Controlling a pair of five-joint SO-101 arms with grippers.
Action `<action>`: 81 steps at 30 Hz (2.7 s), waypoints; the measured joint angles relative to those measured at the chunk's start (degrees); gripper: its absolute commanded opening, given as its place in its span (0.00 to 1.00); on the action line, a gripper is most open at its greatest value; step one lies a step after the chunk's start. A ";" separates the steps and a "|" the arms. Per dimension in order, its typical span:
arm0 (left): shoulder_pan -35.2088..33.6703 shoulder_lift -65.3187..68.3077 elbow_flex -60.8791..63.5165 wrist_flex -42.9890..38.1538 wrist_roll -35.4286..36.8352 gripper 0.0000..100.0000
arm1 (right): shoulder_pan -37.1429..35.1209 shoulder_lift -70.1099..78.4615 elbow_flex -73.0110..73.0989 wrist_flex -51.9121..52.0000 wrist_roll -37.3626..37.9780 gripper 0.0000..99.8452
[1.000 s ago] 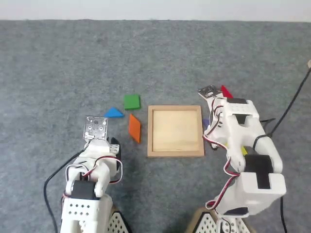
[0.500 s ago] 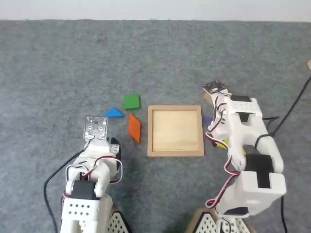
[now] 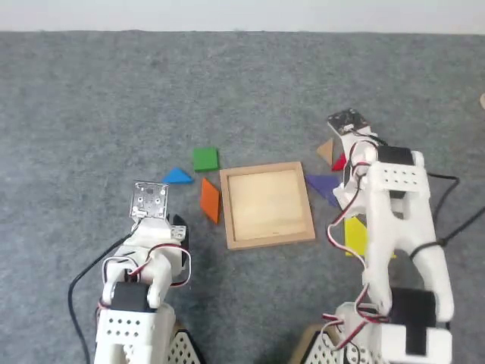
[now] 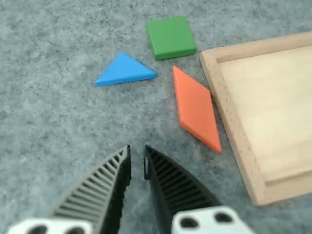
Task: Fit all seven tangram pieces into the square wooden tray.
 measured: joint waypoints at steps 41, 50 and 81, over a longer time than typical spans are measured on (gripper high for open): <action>0.00 0.00 0.00 0.00 0.00 0.05 | 2.46 13.45 9.23 -10.64 19.34 0.36; 0.00 0.00 0.00 0.00 0.00 0.05 | 5.45 19.96 -0.35 -10.11 11.78 0.36; 0.00 0.00 0.00 0.00 0.00 0.05 | 7.30 13.45 7.82 -7.91 26.55 0.36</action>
